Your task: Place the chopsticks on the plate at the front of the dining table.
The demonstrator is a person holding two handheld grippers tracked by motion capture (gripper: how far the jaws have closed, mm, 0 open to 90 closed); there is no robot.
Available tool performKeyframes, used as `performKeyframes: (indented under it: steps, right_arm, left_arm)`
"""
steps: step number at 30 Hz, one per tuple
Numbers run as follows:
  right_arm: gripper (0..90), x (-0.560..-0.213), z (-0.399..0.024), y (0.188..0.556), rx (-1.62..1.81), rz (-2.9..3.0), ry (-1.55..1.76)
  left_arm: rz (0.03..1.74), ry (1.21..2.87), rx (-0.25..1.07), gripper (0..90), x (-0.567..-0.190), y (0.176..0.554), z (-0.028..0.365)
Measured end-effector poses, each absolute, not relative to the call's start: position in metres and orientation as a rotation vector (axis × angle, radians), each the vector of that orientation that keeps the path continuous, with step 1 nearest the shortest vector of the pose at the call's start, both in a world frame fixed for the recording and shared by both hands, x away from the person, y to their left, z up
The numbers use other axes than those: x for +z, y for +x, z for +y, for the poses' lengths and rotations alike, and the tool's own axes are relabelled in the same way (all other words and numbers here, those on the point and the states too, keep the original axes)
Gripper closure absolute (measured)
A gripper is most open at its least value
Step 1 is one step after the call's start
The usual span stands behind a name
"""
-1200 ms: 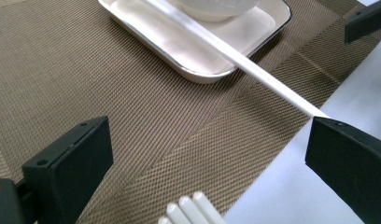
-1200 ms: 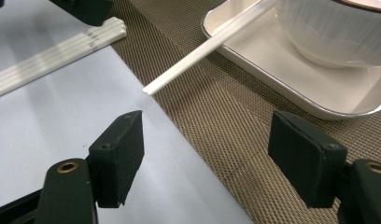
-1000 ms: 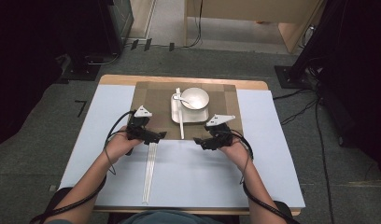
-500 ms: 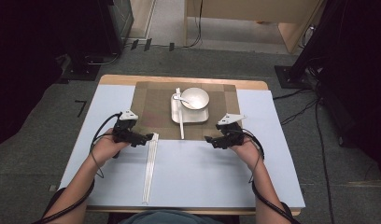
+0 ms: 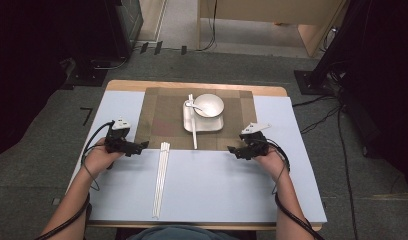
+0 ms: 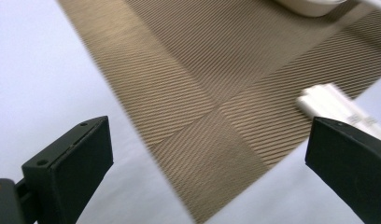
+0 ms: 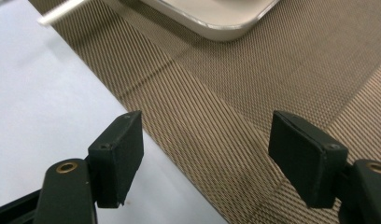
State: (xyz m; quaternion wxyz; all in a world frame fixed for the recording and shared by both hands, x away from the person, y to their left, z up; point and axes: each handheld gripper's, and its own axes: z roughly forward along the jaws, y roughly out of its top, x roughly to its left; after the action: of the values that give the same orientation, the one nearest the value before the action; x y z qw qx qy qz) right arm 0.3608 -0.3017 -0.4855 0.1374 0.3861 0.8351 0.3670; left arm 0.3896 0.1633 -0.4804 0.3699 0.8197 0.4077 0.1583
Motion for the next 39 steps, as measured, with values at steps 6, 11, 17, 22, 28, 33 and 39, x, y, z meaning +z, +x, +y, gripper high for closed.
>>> performKeyframes:
  steps: [6, 11, 17, 22, 28, 33, 39]
  right_arm:
    - [25.9, -0.492, -0.307, 0.364, 1.045, 2.414, 1.13]
    - [24.4, -0.496, -0.308, 0.366, 1.042, 2.411, 1.12]
    - [22.6, -0.498, -0.309, 0.368, 1.04, 2.388, 1.116]
    - [19.3, -0.499, -0.309, 0.368, 1.044, 2.376, 1.106]
    - [14.3, -0.502, -0.308, 0.368, 1.047, 2.374, 1.101]
    - [13.9, -0.502, -0.308, 0.368, 1.048, 2.376, 1.104]
    - [13.7, -0.502, -0.308, 0.368, 1.047, 2.378, 1.101]
  left_arm:
    - [1.048, 2.113, 0.417, 0.6, -0.488, 0.393, 0.172]
    - [1.057, 2.117, 0.417, 0.5, -0.492, 0.395, 0.177]
    - [1.094, 2.124, 0.414, 0.5, -0.497, 0.398, 0.183]
    - [1.109, 2.103, 0.395, 0.5, -0.497, 0.399, 0.186]
    - [1.11, 2.091, 0.383, 0.5, -0.497, 0.399, 0.187]
    - [1.102, 2.134, 0.433, 0.4, -0.498, 0.398, 0.182]
    - [1.103, 2.131, 0.431, 0.4, -0.498, 0.398, 0.182]
